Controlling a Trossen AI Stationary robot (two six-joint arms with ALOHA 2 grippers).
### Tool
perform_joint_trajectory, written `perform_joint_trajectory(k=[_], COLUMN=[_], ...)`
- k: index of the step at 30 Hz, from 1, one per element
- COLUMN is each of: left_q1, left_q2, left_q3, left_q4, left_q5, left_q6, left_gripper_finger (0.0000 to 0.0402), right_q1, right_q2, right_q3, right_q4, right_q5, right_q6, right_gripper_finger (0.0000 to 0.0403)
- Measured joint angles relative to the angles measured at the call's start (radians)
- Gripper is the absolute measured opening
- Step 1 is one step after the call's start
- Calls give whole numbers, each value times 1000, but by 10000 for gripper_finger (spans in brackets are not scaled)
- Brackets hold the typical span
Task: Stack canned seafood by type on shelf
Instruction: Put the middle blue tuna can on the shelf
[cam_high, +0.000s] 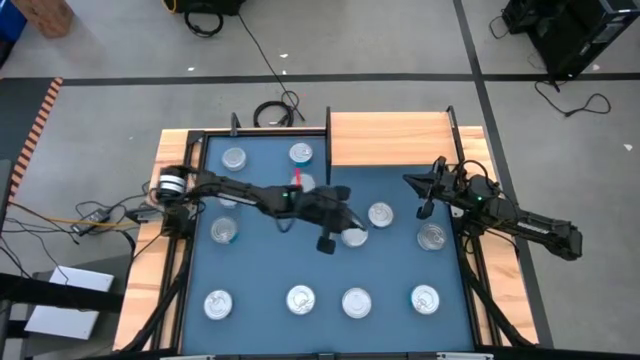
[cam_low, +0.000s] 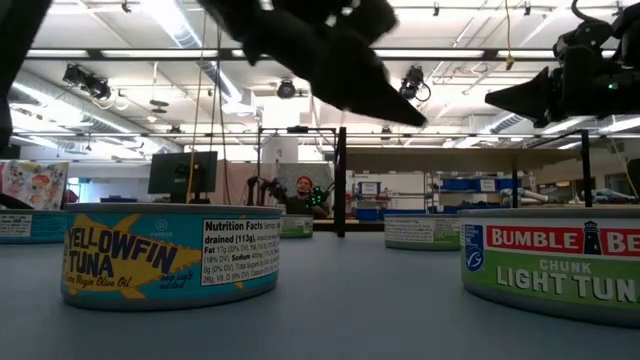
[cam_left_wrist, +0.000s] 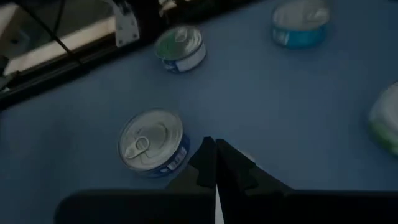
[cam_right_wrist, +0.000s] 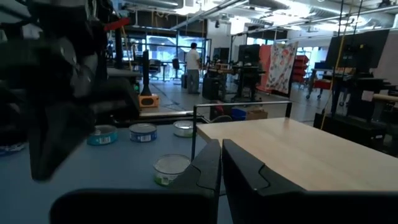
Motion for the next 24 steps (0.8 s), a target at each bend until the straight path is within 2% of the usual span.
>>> perform_joint_trajectory(k=[6,12,17,24], left_q1=[3,36,49,50], left_q2=[163,285,333,355], left_q3=[222,363,410,414], left_q4=[-117,-216,-219,-240], left_q5=[-18,-10,-15,-51], left_q6=[87,142,175,274], left_gripper_finger=[50,95,105,106], right_q1=[0,0,0,0], right_q2=[0,0,0,0], right_q3=[0,0,0,0], right_q4=[-5,-4,-4,-6], right_q5=[0,0,0,-1], right_q6=[0,0,0,0], right_gripper_finger=[28,28,28,28])
